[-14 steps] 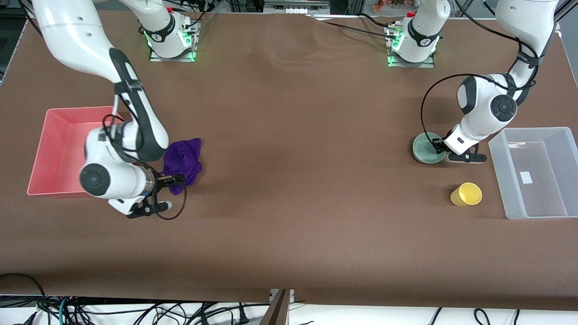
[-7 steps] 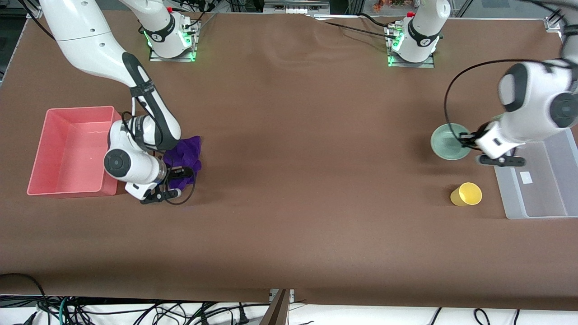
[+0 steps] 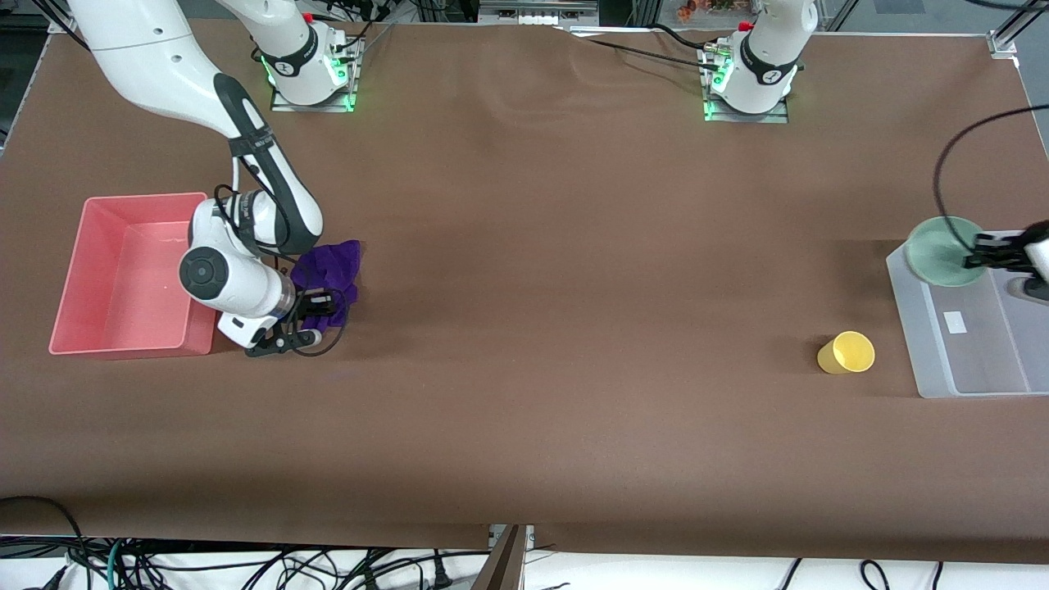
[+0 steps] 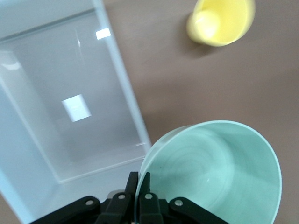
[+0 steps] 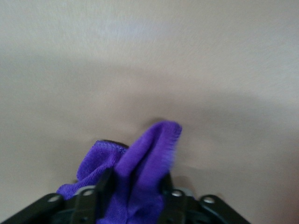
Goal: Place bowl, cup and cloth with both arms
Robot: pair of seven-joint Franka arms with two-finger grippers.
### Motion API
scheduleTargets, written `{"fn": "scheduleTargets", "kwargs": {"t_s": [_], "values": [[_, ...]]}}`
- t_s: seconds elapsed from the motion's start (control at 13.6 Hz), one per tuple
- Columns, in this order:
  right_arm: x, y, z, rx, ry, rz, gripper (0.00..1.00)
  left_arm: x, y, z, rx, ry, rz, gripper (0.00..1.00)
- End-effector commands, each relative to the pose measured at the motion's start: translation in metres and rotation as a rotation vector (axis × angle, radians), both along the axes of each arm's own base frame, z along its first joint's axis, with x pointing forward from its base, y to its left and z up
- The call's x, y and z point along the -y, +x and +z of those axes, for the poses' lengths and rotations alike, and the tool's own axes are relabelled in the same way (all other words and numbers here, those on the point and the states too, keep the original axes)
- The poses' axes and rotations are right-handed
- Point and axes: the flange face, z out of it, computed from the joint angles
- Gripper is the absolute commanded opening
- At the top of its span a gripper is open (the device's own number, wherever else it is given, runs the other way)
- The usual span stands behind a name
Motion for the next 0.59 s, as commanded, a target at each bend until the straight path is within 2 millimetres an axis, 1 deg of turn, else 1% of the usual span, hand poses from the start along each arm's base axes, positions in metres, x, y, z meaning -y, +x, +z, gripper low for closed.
{"fn": "scheduleTargets", "kwargs": {"t_s": [0.0,0.07,0.15,0.22,0.37,0.44,0.51], "values": [[0.013,0.005,0.042,-0.003,0.009,-0.019,0.00,-0.073,0.018,-0.043,0.009,-0.042,-0.098,0.00],[0.020,0.007,0.054,-0.009,0.009,-0.024,0.00,-0.095,0.018,-0.061,0.040,-0.043,-0.121,0.00],[0.024,0.010,0.067,-0.019,0.007,-0.026,0.00,-0.111,0.015,-0.082,0.066,-0.037,-0.122,0.00],[0.027,0.013,0.082,-0.033,0.007,-0.030,0.00,-0.122,0.015,-0.100,0.109,-0.032,-0.112,0.00],[0.031,0.016,0.099,-0.056,0.007,-0.036,0.00,-0.130,0.020,-0.134,0.181,-0.042,-0.128,0.00],[0.031,0.016,0.103,-0.052,0.007,-0.036,0.00,-0.131,0.020,-0.143,0.197,-0.054,-0.127,0.00],[0.031,0.017,0.112,-0.051,0.008,-0.034,0.00,-0.133,0.018,-0.145,0.200,-0.059,-0.119,0.00]]}}
